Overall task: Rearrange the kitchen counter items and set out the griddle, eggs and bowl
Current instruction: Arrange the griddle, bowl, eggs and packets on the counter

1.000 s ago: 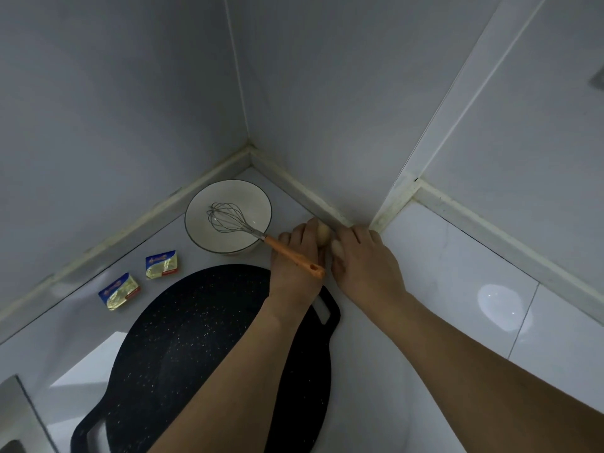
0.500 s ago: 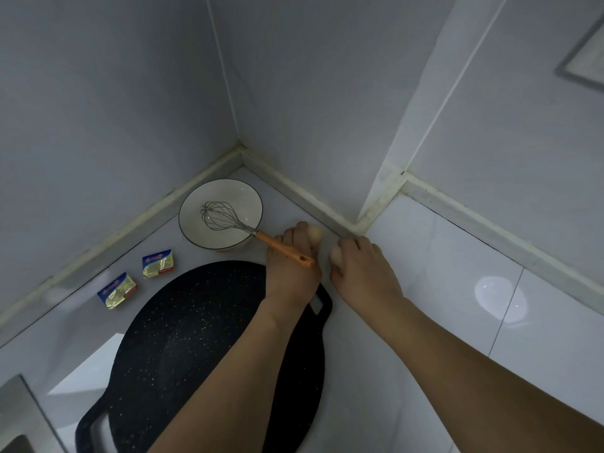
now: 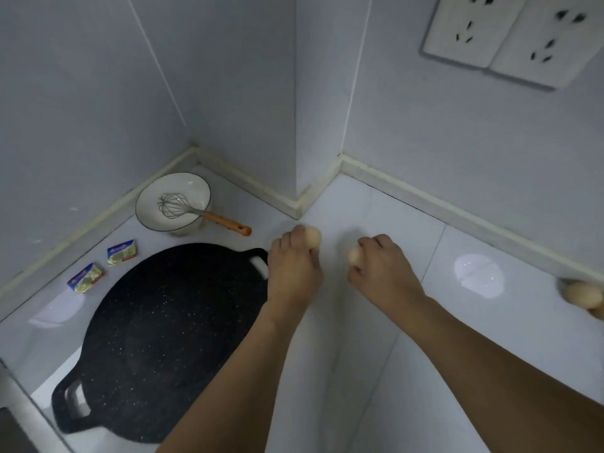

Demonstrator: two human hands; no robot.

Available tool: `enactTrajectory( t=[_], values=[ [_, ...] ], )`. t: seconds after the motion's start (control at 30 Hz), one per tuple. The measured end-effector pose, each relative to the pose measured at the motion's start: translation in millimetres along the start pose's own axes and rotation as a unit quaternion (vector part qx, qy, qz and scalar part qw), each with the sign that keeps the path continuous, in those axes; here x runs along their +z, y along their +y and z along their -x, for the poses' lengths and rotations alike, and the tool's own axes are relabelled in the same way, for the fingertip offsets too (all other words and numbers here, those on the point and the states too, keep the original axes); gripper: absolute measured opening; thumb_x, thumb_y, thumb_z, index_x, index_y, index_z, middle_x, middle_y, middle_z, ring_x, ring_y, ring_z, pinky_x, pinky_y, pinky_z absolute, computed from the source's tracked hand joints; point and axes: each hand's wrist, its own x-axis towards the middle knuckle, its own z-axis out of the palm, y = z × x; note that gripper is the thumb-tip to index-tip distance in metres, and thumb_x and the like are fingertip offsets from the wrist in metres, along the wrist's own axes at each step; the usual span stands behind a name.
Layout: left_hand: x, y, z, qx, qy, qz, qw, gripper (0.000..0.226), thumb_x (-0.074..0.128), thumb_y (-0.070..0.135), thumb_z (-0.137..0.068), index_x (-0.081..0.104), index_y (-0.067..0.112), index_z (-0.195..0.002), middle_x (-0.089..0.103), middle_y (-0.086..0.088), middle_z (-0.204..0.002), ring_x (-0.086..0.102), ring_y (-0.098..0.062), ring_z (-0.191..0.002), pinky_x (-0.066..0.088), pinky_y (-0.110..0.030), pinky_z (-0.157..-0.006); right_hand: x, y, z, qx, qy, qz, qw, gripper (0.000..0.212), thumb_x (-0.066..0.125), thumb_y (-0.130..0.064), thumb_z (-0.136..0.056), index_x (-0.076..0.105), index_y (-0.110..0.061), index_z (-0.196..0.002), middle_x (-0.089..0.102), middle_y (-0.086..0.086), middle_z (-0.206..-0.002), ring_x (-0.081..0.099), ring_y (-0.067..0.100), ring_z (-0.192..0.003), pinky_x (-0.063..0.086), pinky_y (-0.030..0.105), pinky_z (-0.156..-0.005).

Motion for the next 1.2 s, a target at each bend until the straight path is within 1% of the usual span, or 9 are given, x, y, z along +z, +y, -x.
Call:
enactTrajectory(
  t=[0.1,0.23,0.4,0.53,0.7,0.8,0.9,1.07,1.2],
  values=[
    [10.8,29.7,13.0,0.005,-0.016,0.021,1.0,0.045,0.052,0.02,-0.095,0.043,0.006,-0.137,0.055,-0.012,-0.123,0.047,-0.03,-0.109,0.036,-0.039,-0.093,-18.2,35.7,25.9,0.025,0.007,-0.011,1.0,0.039,0.061,-0.021,-0.08,0.057,-0.009,-0.116,0.05,0.01,-0.114,0.052,0.031,-0.101,0.045,0.033,-0.082],
    [33.9,76.1,39.6,0.01,-0.052,0.048,0.997,0.045,0.053,0.021,-0.094,0.046,0.003,-0.135,0.056,-0.016,-0.122,0.049,-0.036,-0.108,0.036,-0.041,-0.092,-38.3,85.5,64.6,0.061,0.013,-0.03,0.998,0.036,0.061,-0.022,-0.083,0.055,-0.009,-0.117,0.051,0.008,-0.117,0.057,0.03,-0.096,0.049,0.035,-0.079],
    [59.5,119.5,68.2,-0.041,-0.097,0.142,0.984,0.039,0.053,0.021,-0.095,0.05,0.004,-0.13,0.059,-0.017,-0.119,0.053,-0.037,-0.108,0.043,-0.043,-0.094,-52.3,134.6,97.9,0.073,0.012,-0.012,0.997,0.034,0.057,-0.028,-0.088,0.054,-0.01,-0.118,0.053,0.006,-0.118,0.06,0.028,-0.095,0.05,0.038,-0.08],
    [83.7,163.2,93.0,-0.051,-0.148,0.21,0.965,0.029,0.053,0.027,-0.096,0.055,0.014,-0.121,0.065,-0.006,-0.106,0.061,-0.026,-0.095,0.047,-0.033,-0.081,-64.0,176.9,125.8,0.092,0.015,-0.015,0.995,0.033,0.057,-0.03,-0.088,0.053,-0.015,-0.117,0.052,0.001,-0.118,0.06,0.026,-0.091,0.051,0.039,-0.076],
    [107.4,208.5,113.7,-0.065,-0.193,0.234,0.951,0.018,0.052,0.033,-0.095,0.054,0.023,-0.11,0.058,0.01,-0.084,0.055,-0.004,-0.07,0.037,-0.015,-0.057,-68.8,218.8,148.3,0.113,0.037,-0.058,0.991,0.034,0.056,-0.031,-0.089,0.049,-0.019,-0.12,0.052,-0.002,-0.117,0.058,0.022,-0.096,0.05,0.038,-0.08],
    [119.3,230.2,122.2,-0.072,-0.204,0.247,0.944,0.019,0.051,0.034,-0.095,0.054,0.021,-0.108,0.057,0.012,-0.084,0.054,-0.001,-0.071,0.035,-0.013,-0.054,-71.0,237.0,161.7,0.139,0.056,-0.1,0.984,0.034,0.057,-0.027,-0.089,0.046,-0.019,-0.121,0.049,-0.002,-0.119,0.058,0.02,-0.096,0.049,0.038,-0.082],
    [129.5,246.4,124.9,-0.075,-0.204,0.253,0.943,0.024,0.05,0.035,-0.095,0.056,0.017,-0.109,0.058,0.011,-0.086,0.056,-0.006,-0.075,0.038,-0.02,-0.06,-73.4,252.0,170.1,0.155,0.086,-0.124,0.976,0.032,0.059,-0.021,-0.088,0.044,-0.018,-0.116,0.048,-0.002,-0.116,0.057,0.022,-0.09,0.049,0.039,-0.079],
    [148.0,265.1,126.1,-0.052,-0.223,0.231,0.946,0.025,0.051,0.04,-0.092,0.056,0.02,-0.108,0.063,0.005,-0.093,0.061,-0.021,-0.09,0.05,-0.037,-0.082,-70.4,280.7,171.1,0.161,0.14,-0.135,0.968,0.032,0.059,-0.011,-0.084,0.043,-0.012,-0.112,0.046,0.003,-0.112,0.053,0.025,-0.084,0.046,0.037,-0.073],
    [161.1,275.2,124.5,-0.021,-0.221,0.186,0.957,0.025,0.049,0.038,-0.094,0.056,0.02,-0.11,0.057,0.012,-0.085,0.056,-0.018,-0.089,0.042,-0.045,-0.098,-57.1,296.2,171.3,0.173,0.182,-0.16,0.955,0.032,0.06,-0.01,-0.082,0.043,-0.01,-0.109,0.043,0.004,-0.112,0.052,0.026,-0.082,0.045,0.038,-0.072]
  ],
)
